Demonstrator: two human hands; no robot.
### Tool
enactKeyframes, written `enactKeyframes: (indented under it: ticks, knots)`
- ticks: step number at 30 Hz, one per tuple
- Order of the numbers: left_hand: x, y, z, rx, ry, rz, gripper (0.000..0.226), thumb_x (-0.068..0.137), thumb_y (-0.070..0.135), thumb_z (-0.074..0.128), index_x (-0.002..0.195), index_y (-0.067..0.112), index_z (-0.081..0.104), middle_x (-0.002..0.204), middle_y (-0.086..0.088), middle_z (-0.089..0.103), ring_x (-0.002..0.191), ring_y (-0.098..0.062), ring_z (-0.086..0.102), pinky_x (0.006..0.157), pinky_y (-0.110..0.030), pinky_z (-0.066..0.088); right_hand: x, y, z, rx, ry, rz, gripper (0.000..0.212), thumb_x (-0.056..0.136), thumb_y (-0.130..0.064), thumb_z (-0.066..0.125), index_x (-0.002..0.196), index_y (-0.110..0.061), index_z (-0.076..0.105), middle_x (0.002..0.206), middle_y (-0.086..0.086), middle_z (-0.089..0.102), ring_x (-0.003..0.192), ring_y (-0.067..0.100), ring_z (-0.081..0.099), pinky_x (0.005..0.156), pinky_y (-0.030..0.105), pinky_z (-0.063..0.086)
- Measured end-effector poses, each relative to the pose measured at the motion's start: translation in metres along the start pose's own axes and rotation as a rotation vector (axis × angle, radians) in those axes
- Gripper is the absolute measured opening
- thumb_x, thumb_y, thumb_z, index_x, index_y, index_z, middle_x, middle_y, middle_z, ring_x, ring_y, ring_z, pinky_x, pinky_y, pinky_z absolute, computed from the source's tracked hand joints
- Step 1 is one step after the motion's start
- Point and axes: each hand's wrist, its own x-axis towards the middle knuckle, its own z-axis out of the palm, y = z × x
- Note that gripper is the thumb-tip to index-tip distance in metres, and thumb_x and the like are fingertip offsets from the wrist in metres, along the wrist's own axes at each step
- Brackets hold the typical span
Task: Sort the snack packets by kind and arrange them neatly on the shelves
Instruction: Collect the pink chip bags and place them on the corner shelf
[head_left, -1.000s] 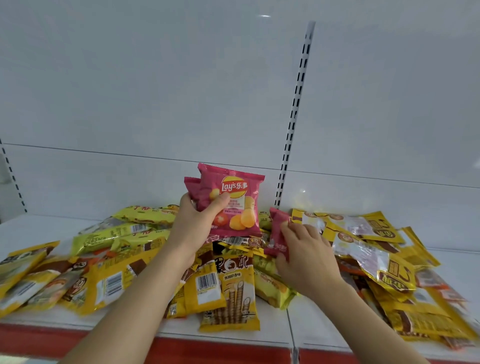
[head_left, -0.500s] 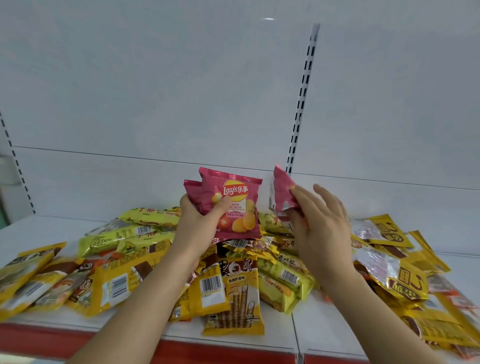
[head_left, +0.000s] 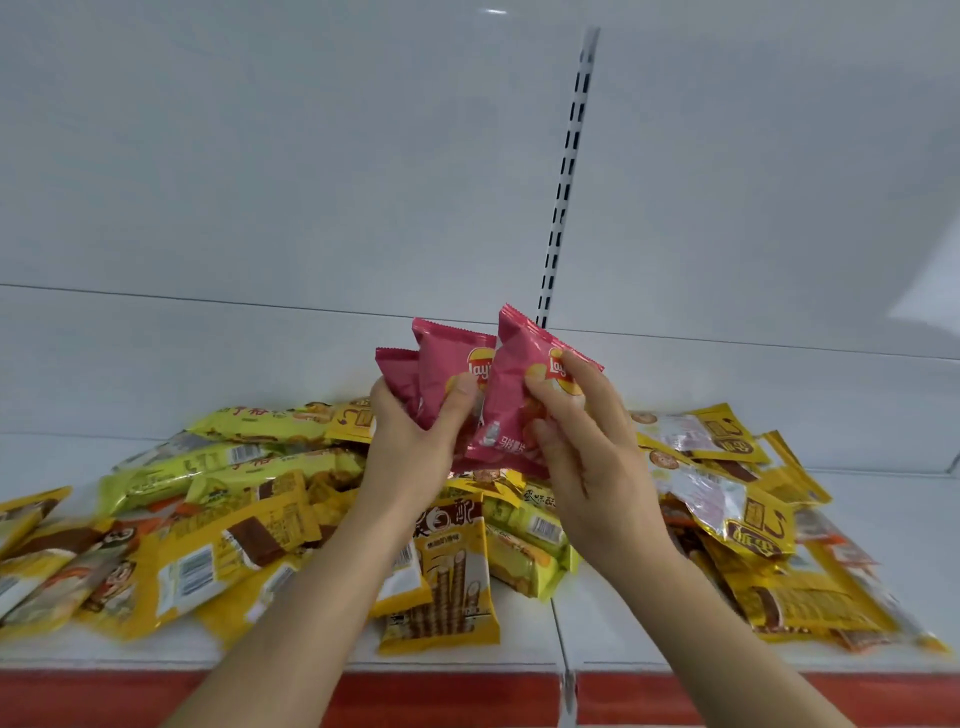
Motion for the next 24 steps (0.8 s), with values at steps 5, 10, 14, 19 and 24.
enactKeyframes:
  ticks: [5, 10, 14, 19, 24]
  knots:
    - [-0.016, 0.004, 0.037, -0.064, -0.081, -0.015, 0.065, 0.091, 0.053, 0.068, 0.142, 0.027, 0.037, 0.115, 0.016, 0.068, 0.104, -0.005, 0.070, 0.089, -0.030, 0.057, -0.017, 0.013, -0.039, -0.056, 0.101, 0.132, 0.058, 0.096, -0.037, 0.063, 0.149, -0.028, 0.041, 0.158, -0.006, 0.033, 0.128, 0.009, 0.050, 0.105, 0.025, 0.045]
    - [-0.041, 0.014, 0.093, -0.104, -0.135, -0.004, 0.049, 0.094, 0.040, 0.073, 0.132, 0.026, 0.045, 0.114, 0.013, 0.069, 0.103, -0.005, 0.070, 0.093, -0.034, 0.058, -0.044, 0.033, -0.098, -0.136, 0.125, 0.216, 0.059, 0.092, -0.058, 0.057, 0.147, -0.045, 0.041, 0.166, -0.002, 0.010, 0.145, 0.010, 0.032, 0.106, 0.039, 0.041]
    - [-0.071, 0.026, 0.153, -0.174, -0.206, -0.015, 0.054, 0.093, 0.037, 0.075, 0.135, 0.026, 0.044, 0.116, 0.010, 0.070, 0.103, -0.008, 0.072, 0.092, -0.035, 0.061, -0.064, 0.051, -0.158, -0.115, 0.107, 0.325, 0.065, 0.088, -0.057, 0.057, 0.147, -0.055, 0.031, 0.165, -0.010, 0.006, 0.084, 0.007, 0.065, 0.091, 0.042, 0.055]
    - [-0.123, 0.036, 0.250, -0.234, -0.264, -0.055, 0.058, 0.088, 0.038, 0.079, 0.135, 0.025, 0.047, 0.119, 0.007, 0.072, 0.109, -0.014, 0.072, 0.101, -0.047, 0.057, -0.097, 0.088, -0.249, -0.114, 0.142, 0.373, 0.064, 0.087, -0.057, 0.052, 0.148, -0.051, 0.031, 0.164, -0.012, 0.005, 0.070, 0.008, 0.063, 0.084, 0.032, 0.055]
    - [-0.180, 0.045, 0.357, -0.277, -0.355, -0.066, 0.057, 0.091, 0.034, 0.077, 0.137, 0.024, 0.044, 0.121, 0.006, 0.070, 0.108, -0.016, 0.072, 0.090, -0.038, 0.061, -0.138, 0.134, -0.348, -0.148, 0.147, 0.386, 0.061, 0.093, -0.047, 0.057, 0.146, -0.055, 0.028, 0.163, -0.015, 0.001, 0.070, 0.010, 0.064, 0.082, 0.022, 0.052]
